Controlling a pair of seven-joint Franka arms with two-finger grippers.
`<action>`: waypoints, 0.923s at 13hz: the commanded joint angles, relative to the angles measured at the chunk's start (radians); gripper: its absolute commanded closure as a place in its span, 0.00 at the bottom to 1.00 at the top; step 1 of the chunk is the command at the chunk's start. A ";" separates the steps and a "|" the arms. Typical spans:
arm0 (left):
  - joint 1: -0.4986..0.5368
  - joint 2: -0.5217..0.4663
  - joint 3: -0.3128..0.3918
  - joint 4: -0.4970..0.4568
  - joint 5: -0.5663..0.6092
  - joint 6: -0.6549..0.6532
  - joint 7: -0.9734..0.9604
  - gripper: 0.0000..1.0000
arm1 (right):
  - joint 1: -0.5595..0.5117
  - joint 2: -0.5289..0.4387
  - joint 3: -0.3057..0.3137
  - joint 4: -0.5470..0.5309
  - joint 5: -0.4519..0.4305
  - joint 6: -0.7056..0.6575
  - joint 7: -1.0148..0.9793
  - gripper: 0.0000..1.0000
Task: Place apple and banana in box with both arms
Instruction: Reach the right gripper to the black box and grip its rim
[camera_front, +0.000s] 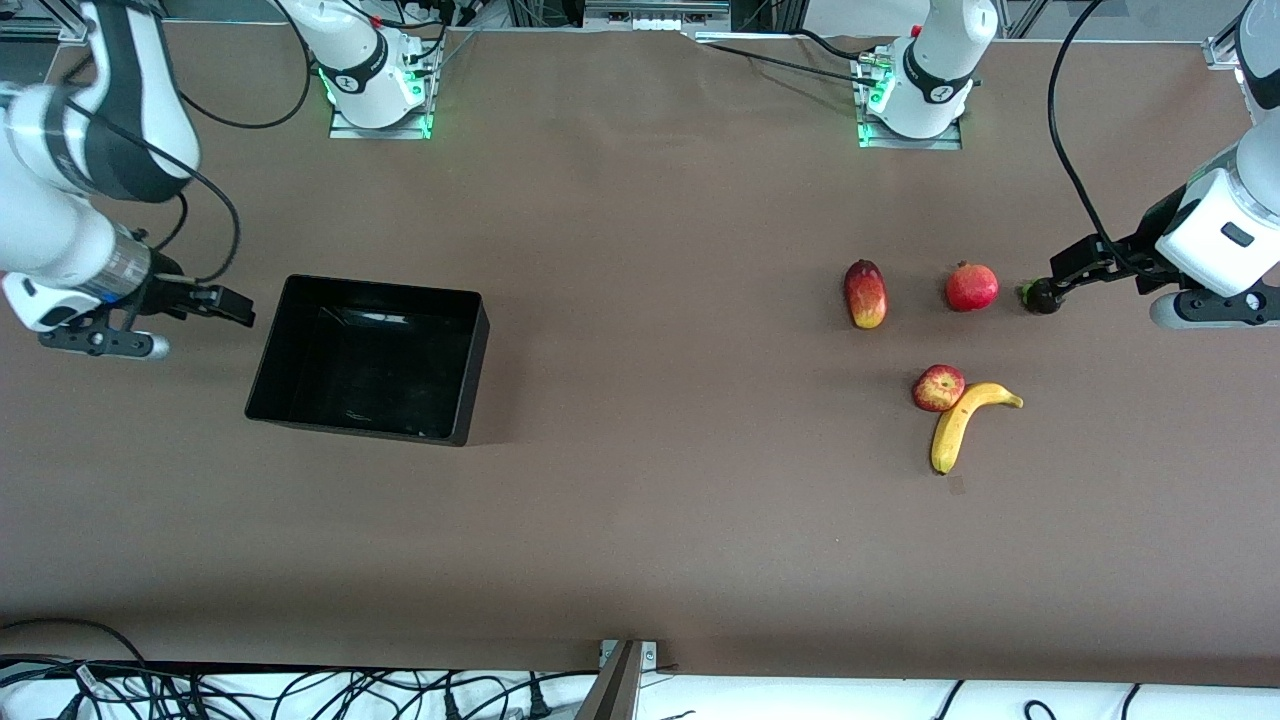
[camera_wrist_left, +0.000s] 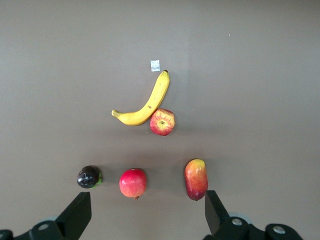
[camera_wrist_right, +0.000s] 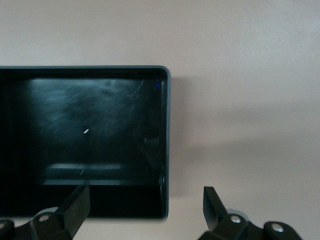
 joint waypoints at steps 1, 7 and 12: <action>0.004 0.012 -0.004 0.028 0.004 -0.021 -0.006 0.00 | -0.010 0.015 -0.025 -0.212 -0.015 0.315 -0.030 0.00; 0.004 0.012 -0.003 0.028 0.004 -0.021 -0.006 0.00 | -0.010 0.162 -0.028 -0.224 -0.010 0.373 -0.065 0.01; 0.004 0.012 -0.004 0.028 0.004 -0.021 -0.006 0.00 | -0.004 0.184 -0.021 -0.198 -0.001 0.364 -0.056 1.00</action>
